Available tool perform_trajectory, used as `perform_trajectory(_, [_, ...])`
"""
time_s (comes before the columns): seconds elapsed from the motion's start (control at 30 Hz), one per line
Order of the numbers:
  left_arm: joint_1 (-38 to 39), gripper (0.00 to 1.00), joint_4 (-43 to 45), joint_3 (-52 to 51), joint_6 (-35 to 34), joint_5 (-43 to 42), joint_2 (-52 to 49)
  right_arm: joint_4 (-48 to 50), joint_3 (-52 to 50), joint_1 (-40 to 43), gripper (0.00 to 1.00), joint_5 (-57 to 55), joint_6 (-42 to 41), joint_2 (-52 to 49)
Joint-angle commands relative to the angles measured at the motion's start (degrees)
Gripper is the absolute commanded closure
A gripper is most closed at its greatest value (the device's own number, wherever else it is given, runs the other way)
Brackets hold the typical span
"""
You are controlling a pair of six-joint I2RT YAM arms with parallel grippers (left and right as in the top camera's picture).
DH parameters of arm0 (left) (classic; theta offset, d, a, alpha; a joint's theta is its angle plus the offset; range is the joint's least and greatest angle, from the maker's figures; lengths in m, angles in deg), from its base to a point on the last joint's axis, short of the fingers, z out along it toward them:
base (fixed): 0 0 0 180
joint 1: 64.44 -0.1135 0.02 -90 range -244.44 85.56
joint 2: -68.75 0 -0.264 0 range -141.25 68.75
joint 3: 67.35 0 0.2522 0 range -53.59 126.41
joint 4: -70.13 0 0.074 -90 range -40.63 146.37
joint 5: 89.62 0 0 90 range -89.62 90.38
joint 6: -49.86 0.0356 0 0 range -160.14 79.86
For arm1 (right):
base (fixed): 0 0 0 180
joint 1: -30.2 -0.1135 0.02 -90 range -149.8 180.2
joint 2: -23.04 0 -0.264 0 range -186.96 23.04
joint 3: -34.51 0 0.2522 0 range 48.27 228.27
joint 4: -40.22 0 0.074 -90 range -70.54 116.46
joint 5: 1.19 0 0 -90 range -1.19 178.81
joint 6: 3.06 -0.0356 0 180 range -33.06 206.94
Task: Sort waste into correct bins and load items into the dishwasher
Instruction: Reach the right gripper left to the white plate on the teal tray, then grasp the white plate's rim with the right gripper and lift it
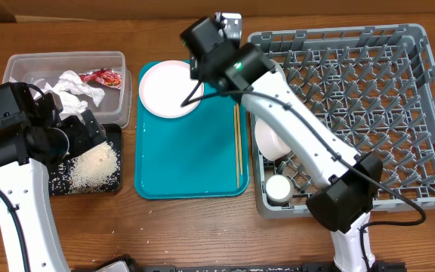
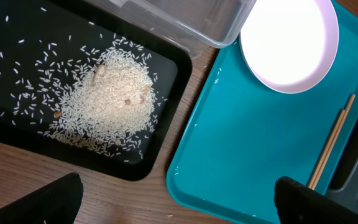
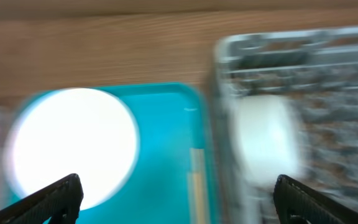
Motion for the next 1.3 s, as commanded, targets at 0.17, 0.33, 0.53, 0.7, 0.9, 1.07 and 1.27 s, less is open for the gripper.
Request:
perform_trajectory(0.17, [-0.3, 0.0, 0.2, 0.3, 0.7, -0.5, 0.5, 10.8, -5.1, 1.3, 0.37, 19.5, -3.9, -6.6])
perform_trajectory(0.33, [-0.3, 0.0, 0.2, 0.3, 0.7, -0.5, 0.5, 11.0, -5.1, 1.2, 0.53, 19.8, -7.4, -13.8])
perform_trajectory(0.53, [-0.3, 0.0, 0.2, 0.3, 0.7, -0.5, 0.5, 11.6, -5.1, 1.2, 0.59, 20.0, -8.5, -18.3])
perform_trajectory(0.7, [-0.3, 0.0, 0.2, 0.3, 0.7, -0.5, 0.5, 13.2, -5.2, 1.2, 0.61, 21.5, -8.7, -21.8])
perform_trajectory(0.9, [-0.3, 0.0, 0.2, 0.3, 0.7, -0.5, 0.5, 13.2, -5.2, 1.2, 0.74, 21.7, -8.7, -22.7])
perform_trajectory(1.07, [-0.3, 0.0, 0.2, 0.3, 0.7, -0.5, 0.5, 9.6, -5.1, 1.2, 0.96, 21.7, -8.6, -22.6])
perform_trajectory(1.27, [-0.3, 0.0, 0.2, 0.3, 0.7, -0.5, 0.5, 1.9, -2.0, 1.9, 0.96, 21.6, -6.3, -21.1])
